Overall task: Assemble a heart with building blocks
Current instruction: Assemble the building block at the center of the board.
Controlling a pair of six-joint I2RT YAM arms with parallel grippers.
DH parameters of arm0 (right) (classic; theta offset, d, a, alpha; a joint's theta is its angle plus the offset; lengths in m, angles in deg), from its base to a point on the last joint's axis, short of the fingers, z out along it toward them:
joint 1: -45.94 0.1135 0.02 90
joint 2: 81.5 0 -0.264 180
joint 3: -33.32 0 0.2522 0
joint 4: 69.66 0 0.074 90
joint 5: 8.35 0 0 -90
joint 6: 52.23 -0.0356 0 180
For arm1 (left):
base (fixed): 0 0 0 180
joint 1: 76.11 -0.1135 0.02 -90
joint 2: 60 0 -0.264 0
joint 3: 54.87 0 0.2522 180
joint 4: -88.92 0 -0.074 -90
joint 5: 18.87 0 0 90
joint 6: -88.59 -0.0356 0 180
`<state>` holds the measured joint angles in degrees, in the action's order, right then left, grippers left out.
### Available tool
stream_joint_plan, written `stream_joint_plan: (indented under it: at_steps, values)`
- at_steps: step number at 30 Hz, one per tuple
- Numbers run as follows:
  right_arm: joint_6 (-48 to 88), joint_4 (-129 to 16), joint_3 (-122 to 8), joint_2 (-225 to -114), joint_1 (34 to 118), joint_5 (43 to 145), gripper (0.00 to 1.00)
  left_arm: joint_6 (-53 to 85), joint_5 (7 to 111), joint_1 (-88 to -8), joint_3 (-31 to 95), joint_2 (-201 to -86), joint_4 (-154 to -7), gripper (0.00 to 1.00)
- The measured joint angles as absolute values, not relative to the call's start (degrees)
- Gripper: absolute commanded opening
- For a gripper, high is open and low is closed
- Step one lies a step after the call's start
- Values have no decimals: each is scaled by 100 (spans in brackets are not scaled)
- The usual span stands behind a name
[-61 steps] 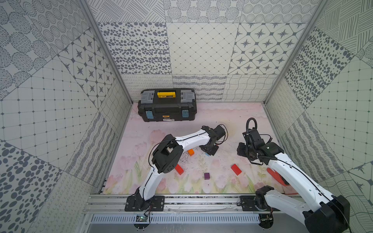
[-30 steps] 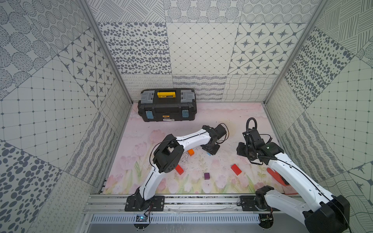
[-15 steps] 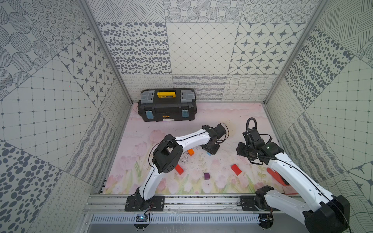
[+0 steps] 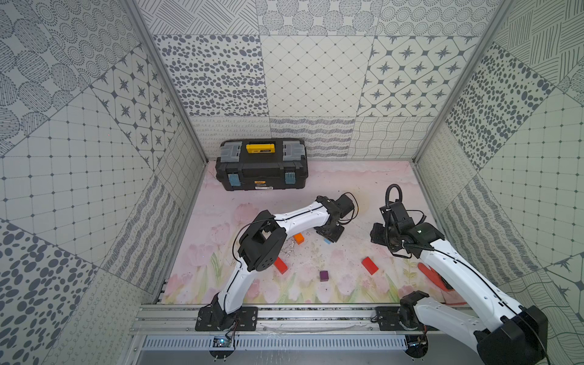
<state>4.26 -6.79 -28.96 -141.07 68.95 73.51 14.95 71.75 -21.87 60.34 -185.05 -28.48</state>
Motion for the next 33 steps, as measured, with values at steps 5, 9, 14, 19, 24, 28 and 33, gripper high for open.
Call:
stream_joint_plan:
  at_steps: [5,9,14,19,24,28,33]
  values:
    - [463,-682,-2957,-14107,6895,7353,46,1495,7177,-2187,6034,-18505,-2850,39]
    - [498,-679,-2957,-14107,6895,7355,46,1495,7188,-2187,6034,-18505,-2850,38]
    - [498,-679,-2957,-14107,6895,7362,49,1495,7197,-2187,6034,-18505,-2850,38]
    - [487,-657,-2957,-14107,6906,7377,65,1499,7195,-2187,6031,-18481,-2848,41]
    - [423,-564,-2911,-14107,7100,7364,76,1512,7258,-2187,5975,-18254,-2841,45]
    - [286,-419,-2824,-14109,7448,7285,79,1521,7414,-2187,5800,-17865,-2848,46]
    - [168,-273,-2745,-14109,7658,7200,82,1600,7525,-2187,5465,-17316,-2867,46]
